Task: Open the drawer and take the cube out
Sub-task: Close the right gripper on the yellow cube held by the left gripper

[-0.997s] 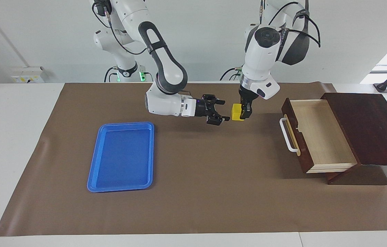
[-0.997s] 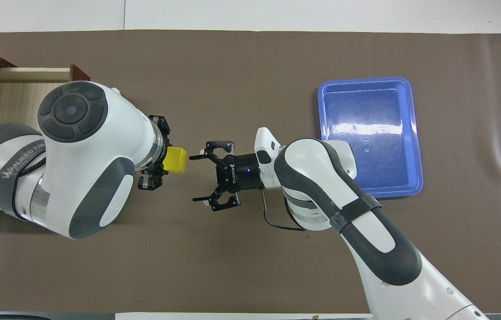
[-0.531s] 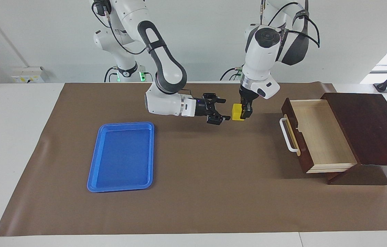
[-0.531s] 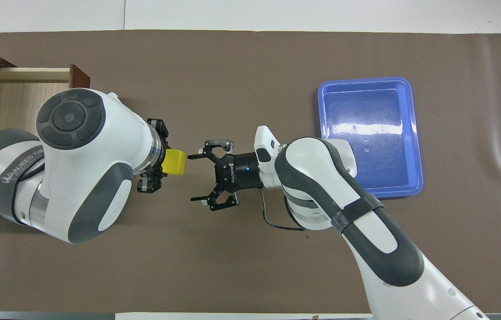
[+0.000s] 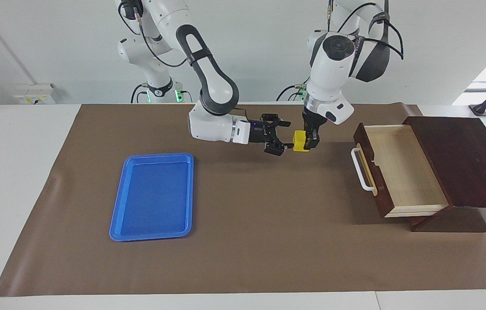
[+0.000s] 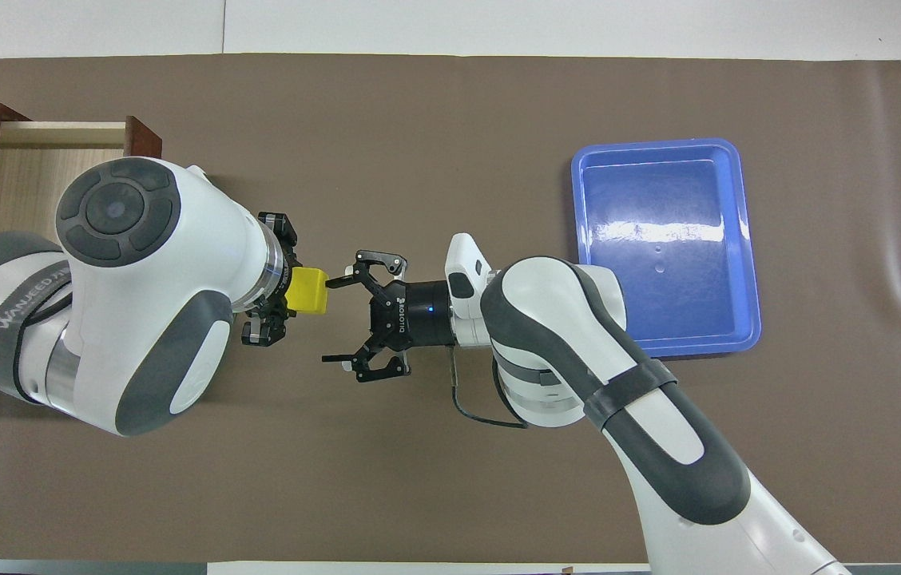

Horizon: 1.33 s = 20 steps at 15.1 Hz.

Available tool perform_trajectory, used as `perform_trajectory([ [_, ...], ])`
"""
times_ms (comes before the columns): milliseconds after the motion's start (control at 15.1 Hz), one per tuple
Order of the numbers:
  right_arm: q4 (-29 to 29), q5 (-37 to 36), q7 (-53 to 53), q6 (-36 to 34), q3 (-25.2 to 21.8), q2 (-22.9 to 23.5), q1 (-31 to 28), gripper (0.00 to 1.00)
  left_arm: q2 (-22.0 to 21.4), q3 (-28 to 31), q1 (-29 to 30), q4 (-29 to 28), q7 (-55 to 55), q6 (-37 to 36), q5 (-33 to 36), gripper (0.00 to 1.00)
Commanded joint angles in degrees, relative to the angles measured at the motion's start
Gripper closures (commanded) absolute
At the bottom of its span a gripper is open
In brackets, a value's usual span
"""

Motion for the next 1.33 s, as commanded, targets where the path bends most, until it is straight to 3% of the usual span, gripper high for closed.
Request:
perform_trajectory([
  [0, 1.35, 1.62, -0.76, 3.35, 0.33, -0.61, 0.53, 0.00, -2.25, 0.23, -0.82, -2.83, -0.56, 1.34, -0.83, 1.00],
  [864, 1.89, 3.38, -1.37, 5.20, 0.68, -0.25, 1.06, 0.00, -2.25, 0.23, -0.82, -2.83, -0.56, 1.42, -0.83, 1.00],
  [997, 1.89, 3.64, -2.25, 5.38, 0.68, -0.25, 1.23, 0.16, -2.25, 0.23, -0.82, -2.83, -0.56, 1.42, -0.83, 1.00],
  [1262, 1.89, 6.10, -4.89, 5.47, 0.68, -0.25, 1.85, 0.82, -2.25, 0.23, -0.82, -2.83, -0.56, 1.34, -0.83, 1.00],
])
